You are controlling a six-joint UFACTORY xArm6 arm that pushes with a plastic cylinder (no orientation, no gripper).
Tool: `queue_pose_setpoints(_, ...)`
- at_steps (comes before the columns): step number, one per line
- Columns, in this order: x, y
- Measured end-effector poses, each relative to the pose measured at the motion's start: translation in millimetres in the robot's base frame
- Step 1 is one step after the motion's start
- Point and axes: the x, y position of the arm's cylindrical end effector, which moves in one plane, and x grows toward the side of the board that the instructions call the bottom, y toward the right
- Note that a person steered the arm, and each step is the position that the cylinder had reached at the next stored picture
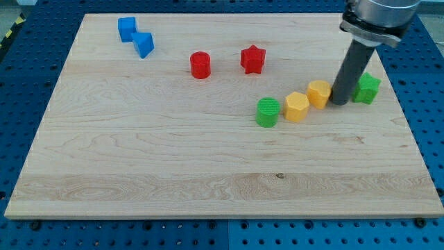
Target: Push the green star to the center right
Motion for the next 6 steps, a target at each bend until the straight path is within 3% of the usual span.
queue_pose_setpoints(2, -5.4, -14.5)
queue_pose_setpoints(4, 39.4, 27.1)
queue_pose_setpoints(6, 0.0, 71.1)
